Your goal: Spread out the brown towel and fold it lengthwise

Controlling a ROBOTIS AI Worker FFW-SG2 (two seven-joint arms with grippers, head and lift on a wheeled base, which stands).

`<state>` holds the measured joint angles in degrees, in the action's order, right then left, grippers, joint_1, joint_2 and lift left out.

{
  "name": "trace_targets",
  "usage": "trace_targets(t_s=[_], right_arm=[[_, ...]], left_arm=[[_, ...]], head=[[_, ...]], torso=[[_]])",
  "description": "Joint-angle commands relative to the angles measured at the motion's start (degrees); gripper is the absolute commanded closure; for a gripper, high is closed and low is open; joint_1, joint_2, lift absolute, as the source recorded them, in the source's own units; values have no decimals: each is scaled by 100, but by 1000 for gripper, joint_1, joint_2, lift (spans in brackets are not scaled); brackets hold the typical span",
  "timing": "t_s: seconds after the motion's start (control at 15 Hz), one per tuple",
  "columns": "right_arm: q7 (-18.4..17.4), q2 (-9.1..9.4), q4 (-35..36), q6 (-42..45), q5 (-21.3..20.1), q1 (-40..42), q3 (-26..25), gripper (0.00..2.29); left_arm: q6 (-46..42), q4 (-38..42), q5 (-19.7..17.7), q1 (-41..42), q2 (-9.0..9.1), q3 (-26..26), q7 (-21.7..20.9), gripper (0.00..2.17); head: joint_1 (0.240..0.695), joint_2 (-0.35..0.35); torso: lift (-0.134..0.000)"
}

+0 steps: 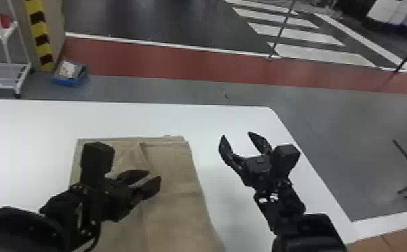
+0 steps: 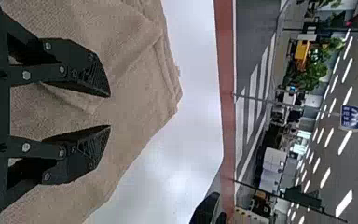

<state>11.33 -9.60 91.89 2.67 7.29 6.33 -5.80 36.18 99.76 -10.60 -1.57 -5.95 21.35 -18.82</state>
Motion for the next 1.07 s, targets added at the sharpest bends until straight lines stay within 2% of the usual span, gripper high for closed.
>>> trace_targets(t_s=[0.0,0.07,0.27,0.53,0.6,0.73,0.8,1.0], right_arm=[[0,2,4,-17,1,0,0,201],[0,2,4,-34,1,0,17,201],[0,2,4,-34,1,0,52,201],[0,19,4,1,27,106,237,205],[36,28,13,18,150,141,298,205],[308,37,48,18,563,211,474,215],[361,37,83,18,642,255,641,221],[677,54,83,-17,625,255,1116,319]], left_arm=[[-19,-53,-197,-18,-20,-105,-192,252],[-54,-18,-267,8,-46,-175,-192,66],[-335,175,-276,157,-82,-535,-43,70],[-1319,123,-197,289,-293,-887,572,70],[-1601,35,-171,289,-336,-931,766,70],[-2339,-273,31,254,-363,-957,1170,70],[-2515,-413,84,210,-363,-992,1240,73],[-2585,-598,93,175,-372,-1010,1267,90]], head=[[695,-325],[695,-327],[695,-317],[695,-246],[695,-229],[695,-184],[695,-139],[695,-80]], torso=[[-125],[-125],[-125],[-125],[-125],[-125],[-125],[-125]])
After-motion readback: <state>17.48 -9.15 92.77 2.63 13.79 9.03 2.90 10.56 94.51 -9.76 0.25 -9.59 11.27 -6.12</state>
